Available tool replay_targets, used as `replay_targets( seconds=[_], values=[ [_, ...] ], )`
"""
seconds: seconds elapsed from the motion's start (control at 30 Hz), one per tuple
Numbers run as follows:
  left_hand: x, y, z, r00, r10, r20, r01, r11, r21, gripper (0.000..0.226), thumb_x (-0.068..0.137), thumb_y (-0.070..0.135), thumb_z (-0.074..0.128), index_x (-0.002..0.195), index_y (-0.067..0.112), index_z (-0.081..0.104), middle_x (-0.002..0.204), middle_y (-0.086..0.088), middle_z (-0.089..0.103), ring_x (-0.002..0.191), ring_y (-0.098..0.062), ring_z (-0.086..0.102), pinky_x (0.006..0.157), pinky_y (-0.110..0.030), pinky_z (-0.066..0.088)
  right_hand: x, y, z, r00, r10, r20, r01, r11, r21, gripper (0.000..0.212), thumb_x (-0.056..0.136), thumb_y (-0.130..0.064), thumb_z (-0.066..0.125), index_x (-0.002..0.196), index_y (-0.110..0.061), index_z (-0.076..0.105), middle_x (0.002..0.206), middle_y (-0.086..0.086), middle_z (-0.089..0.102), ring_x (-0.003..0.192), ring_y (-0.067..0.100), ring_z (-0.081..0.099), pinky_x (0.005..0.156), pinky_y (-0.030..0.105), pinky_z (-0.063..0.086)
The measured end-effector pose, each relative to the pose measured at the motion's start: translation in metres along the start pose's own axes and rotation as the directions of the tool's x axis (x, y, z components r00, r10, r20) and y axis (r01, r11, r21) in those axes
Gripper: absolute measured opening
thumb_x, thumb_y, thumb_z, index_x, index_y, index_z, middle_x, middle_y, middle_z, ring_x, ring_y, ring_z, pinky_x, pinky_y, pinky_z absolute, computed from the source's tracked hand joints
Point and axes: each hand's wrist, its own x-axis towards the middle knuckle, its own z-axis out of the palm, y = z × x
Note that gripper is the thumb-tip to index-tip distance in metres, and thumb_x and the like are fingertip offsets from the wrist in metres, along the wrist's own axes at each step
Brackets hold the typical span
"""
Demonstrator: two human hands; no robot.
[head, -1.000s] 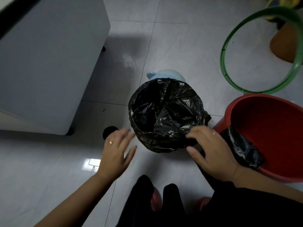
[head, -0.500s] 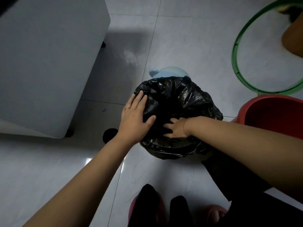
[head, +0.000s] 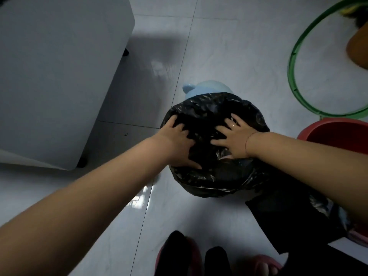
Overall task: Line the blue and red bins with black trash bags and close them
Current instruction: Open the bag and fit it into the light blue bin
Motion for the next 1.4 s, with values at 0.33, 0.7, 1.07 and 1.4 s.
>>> replay_targets(
  seconds=[0.33,0.7,1.07,1.4],
  values=[
    [0.001,-0.011,0.004,0.993,-0.008,-0.116,-0.008,0.990,-0.138,0.113,0.066,0.084,-0.004,0.135,0.014,0.051,0.136,-0.006,0.055,0.140,-0.020,0.028,0.117,-0.039,0.003,-0.006,0.002,-0.014,0.991,0.021,0.135,-0.090,0.846,0.525,0.073,0.087,-0.070,0.018,0.140,-0.027,0.041,0.152,0.006,0.034,0.141,0.025,0.025,0.116,0.041,0.011],
    [0.026,0.036,0.011,0.977,-0.023,0.211,0.212,0.160,-0.964,0.085,0.083,0.077,0.021,0.147,0.022,0.032,0.153,-0.007,0.034,0.139,-0.026,0.031,0.116,-0.037,0.019,0.001,0.005,-0.019,0.936,0.159,0.314,-0.284,-0.186,0.941,0.085,0.081,-0.078,0.020,0.140,-0.021,0.040,0.111,-0.001,0.053,0.090,0.017,0.050,0.071,0.030,0.042],
    [0.027,0.039,-0.010,0.998,0.027,-0.049,-0.053,0.217,-0.975,0.061,0.093,0.061,0.029,0.140,0.025,0.045,0.144,-0.002,0.047,0.133,-0.017,0.040,0.116,-0.031,0.021,0.016,0.012,-0.046,0.977,0.156,0.149,-0.119,-0.184,0.976,0.086,0.070,-0.087,0.014,0.094,-0.021,0.064,0.105,0.010,0.067,0.097,0.021,0.066,0.075,0.030,0.051],
    [0.019,0.064,0.005,0.940,0.277,0.200,0.102,0.332,-0.938,0.086,0.078,0.079,0.034,0.149,0.034,0.020,0.156,0.006,0.027,0.141,-0.016,0.027,0.106,-0.028,0.017,0.036,0.013,-0.041,0.987,0.120,0.110,-0.103,-0.065,0.993,0.083,0.084,-0.075,0.019,0.116,-0.014,0.065,0.131,0.009,0.057,0.124,0.025,0.050,0.112,0.040,0.030]
  ],
)
